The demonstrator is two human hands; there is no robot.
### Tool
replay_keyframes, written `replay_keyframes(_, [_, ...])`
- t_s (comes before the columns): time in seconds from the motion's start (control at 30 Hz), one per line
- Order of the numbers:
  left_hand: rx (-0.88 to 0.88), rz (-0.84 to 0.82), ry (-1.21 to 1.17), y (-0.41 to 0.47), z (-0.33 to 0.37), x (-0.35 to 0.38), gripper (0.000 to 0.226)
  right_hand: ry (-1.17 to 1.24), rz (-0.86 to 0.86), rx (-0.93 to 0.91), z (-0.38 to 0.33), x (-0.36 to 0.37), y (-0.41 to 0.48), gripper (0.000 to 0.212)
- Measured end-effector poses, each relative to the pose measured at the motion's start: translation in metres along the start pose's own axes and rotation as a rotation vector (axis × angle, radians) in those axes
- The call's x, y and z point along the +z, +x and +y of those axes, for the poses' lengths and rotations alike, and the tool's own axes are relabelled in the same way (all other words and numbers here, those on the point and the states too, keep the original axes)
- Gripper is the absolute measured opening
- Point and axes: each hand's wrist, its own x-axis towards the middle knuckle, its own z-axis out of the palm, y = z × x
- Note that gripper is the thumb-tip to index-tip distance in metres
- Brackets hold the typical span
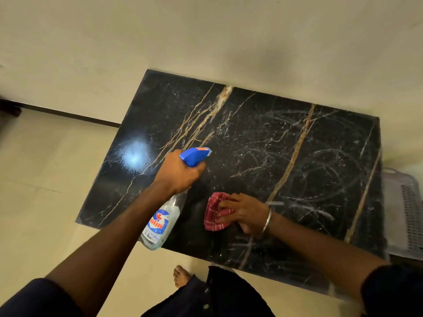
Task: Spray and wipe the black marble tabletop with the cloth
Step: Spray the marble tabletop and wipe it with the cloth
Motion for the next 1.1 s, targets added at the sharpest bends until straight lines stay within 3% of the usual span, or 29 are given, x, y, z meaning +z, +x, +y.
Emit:
replay_keyframes(0.07, [0.006, 0.009, 0.003, 0.003, 0.0, -0.001, 0.018, 0.012, 0.057, 0.068, 0.036, -0.01, 0.015, 0.056])
replay_keyframes(0.2, [-0.023, 0.011, -0.006, 0.007, -0.002, -0.004, 0.013, 0.049, 0.154, 0.41, 0.091, -0.04, 0.052, 0.053])
replay_keyframes(0.33, [-0.051, 0.04, -0.001, 0.013, -0.002, -0.007, 0.015, 0.094, 0.263, 0.668, 0.078, -0.043, 0.073, 0.049])
replay_keyframes(0.4, [-0.043, 0.057, 0.007, 0.018, 0.0, -0.008, 0.015, 0.115, 0.289, 0.596, 0.05, -0.026, 0.064, 0.044])
replay_keyframes(0.47, [-0.041, 0.064, 0.008, 0.023, 0.004, -0.008, 0.017, 0.107, 0.23, 0.351, 0.032, -0.009, 0.043, 0.048])
replay_keyframes(0.53, [-0.045, 0.067, 0.003, 0.028, 0.008, -0.006, 0.019, 0.003, 0.154, 0.077, 0.042, -0.005, 0.027, 0.056])
replay_keyframes(0.6, [-0.049, 0.065, 0.004, 0.033, 0.009, -0.004, 0.018, -0.042, 0.082, -0.025, 0.076, -0.016, 0.028, 0.059])
replay_keyframes(0.83, [-0.07, 0.028, -0.004, 0.04, 0.006, -0.003, 0.021, 0.012, 0.173, 0.692, 0.185, -0.086, 0.078, 0.048])
replay_keyframes(0.93, [-0.076, 0.018, -0.006, 0.046, 0.005, -0.007, 0.014, -0.076, 0.147, 0.683, 0.171, -0.089, 0.083, 0.048])
replay_keyframes(1.1, [-0.075, 0.054, -0.036, 0.059, 0.006, -0.009, 0.02, -0.091, 0.274, 0.382, 0.104, -0.047, 0.055, 0.043])
